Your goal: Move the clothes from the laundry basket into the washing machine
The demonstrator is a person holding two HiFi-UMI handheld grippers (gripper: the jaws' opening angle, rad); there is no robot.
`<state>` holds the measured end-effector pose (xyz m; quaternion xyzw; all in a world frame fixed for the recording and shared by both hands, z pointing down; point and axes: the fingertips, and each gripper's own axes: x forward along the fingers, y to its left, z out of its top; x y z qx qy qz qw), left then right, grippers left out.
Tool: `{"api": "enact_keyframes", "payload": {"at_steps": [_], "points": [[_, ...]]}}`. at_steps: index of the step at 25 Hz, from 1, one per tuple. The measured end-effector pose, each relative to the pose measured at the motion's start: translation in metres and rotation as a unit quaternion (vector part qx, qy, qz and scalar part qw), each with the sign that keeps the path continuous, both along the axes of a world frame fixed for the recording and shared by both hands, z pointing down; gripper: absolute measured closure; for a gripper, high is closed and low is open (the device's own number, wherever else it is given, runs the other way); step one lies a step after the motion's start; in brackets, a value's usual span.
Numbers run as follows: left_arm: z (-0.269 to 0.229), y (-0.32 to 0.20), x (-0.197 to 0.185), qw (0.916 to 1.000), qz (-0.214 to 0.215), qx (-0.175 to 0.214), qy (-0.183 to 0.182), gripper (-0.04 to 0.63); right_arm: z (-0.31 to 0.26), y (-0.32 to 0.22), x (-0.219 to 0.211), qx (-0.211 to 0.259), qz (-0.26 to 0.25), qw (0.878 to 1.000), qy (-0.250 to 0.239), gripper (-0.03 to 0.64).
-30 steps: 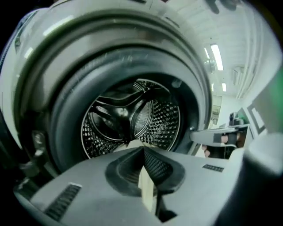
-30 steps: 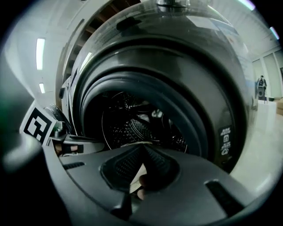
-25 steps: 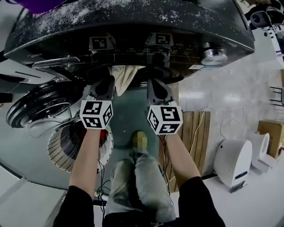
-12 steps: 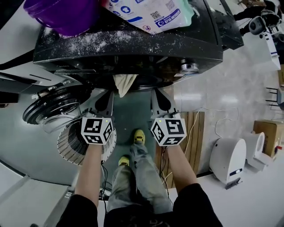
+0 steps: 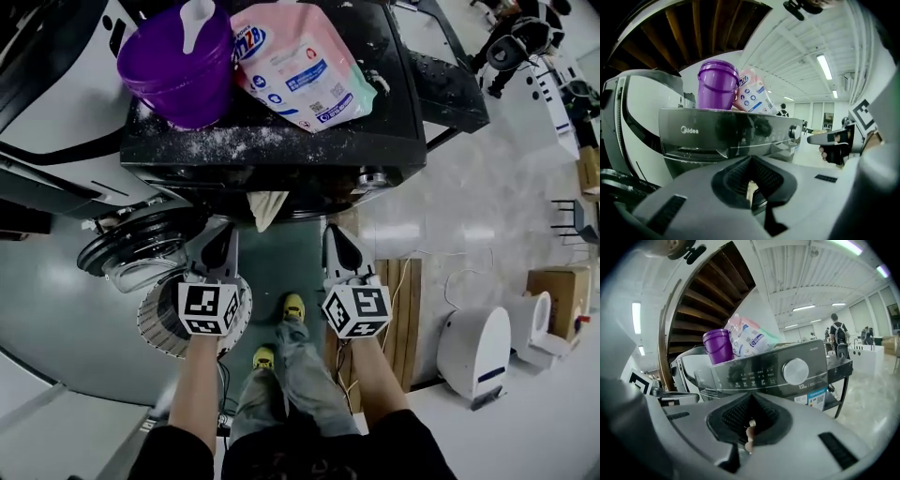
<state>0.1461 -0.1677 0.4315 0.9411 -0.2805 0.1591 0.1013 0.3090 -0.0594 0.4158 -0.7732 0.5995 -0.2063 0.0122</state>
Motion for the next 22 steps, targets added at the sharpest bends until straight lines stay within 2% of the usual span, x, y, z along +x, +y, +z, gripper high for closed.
{"api": "enact_keyframes", "payload": {"at_steps": [11,16,22], "points": [[-0.108,0.016,-0.045,0.9993,-0.011,0.026,0.026,0.584,-0.095,0.043,-0.017,0.020,0.005,1.000,0.021,0.612],[-0.149,0.026,-0.060,0.9980,-0.004,0.060,0.019,0.584,-0.126,0.059,-0.020,0.029,0.011,0.999,0.027,0.612],[-0.191,0.040,-0.083,0.9969,-0.020,0.064,0.041,0.584,-0.166,0.085,-0.020,0.051,0.028,0.998,0.020,0.612]]}}
